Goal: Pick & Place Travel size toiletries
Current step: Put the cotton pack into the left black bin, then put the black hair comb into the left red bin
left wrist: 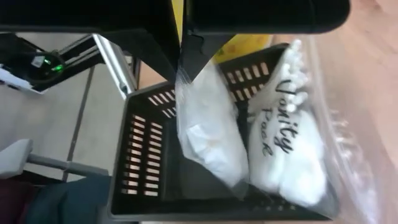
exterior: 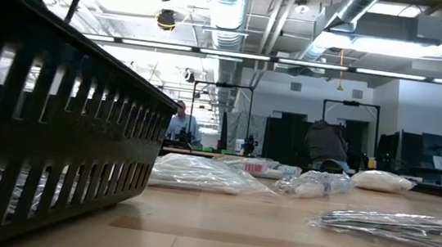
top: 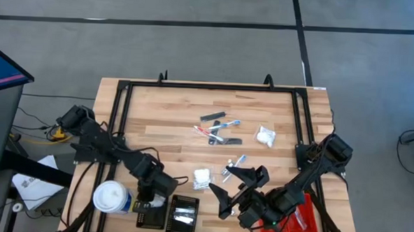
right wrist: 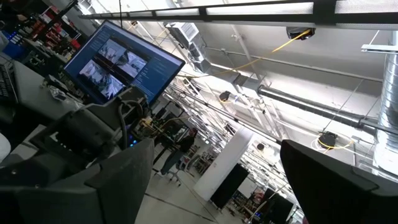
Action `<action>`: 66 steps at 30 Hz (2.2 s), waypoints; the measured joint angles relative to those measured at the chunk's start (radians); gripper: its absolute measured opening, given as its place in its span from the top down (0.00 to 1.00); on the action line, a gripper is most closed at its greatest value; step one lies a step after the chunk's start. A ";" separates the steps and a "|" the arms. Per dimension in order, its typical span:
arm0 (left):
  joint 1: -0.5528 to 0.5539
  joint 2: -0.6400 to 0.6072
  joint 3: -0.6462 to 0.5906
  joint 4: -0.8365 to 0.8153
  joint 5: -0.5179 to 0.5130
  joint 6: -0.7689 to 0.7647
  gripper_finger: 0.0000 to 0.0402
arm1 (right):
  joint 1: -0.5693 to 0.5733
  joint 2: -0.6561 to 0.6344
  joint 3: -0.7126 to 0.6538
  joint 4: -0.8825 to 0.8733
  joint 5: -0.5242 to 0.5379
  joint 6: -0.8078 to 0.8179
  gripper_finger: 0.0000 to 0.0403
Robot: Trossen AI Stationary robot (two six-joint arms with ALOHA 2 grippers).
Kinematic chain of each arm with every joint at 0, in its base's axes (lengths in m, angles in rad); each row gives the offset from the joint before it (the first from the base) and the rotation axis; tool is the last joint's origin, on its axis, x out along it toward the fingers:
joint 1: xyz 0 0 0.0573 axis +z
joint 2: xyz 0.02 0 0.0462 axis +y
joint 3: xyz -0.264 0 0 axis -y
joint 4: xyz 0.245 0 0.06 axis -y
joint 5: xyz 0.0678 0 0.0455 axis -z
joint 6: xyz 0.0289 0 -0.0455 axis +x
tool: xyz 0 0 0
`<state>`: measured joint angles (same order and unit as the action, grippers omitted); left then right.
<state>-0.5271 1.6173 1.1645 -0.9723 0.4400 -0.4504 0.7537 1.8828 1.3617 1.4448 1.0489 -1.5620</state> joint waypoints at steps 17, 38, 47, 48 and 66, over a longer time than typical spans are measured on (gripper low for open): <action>0.057 -0.004 0.040 -0.027 -0.111 -0.029 0.72 | -0.010 0.000 0.000 0.000 0.000 0.000 0.15; 0.055 -0.305 0.159 -0.108 -0.495 -0.051 0.72 | 0.094 -0.099 -0.067 0.082 0.146 0.068 0.23; 0.035 -0.505 0.010 0.253 -0.555 0.065 0.72 | -0.009 -0.240 -0.143 -0.446 0.104 0.644 0.28; 0.035 -0.520 -0.009 0.297 -0.567 0.087 0.72 | -0.032 -0.261 -0.143 -0.572 0.061 0.750 0.28; 0.048 -0.563 -0.402 1.053 -0.651 0.503 0.72 | -0.306 -0.571 -0.220 -1.471 -0.655 1.726 0.30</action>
<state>-0.4789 1.0542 0.7621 0.0804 -0.2113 0.0522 0.4475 1.3118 1.1418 -0.0261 0.3935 0.1639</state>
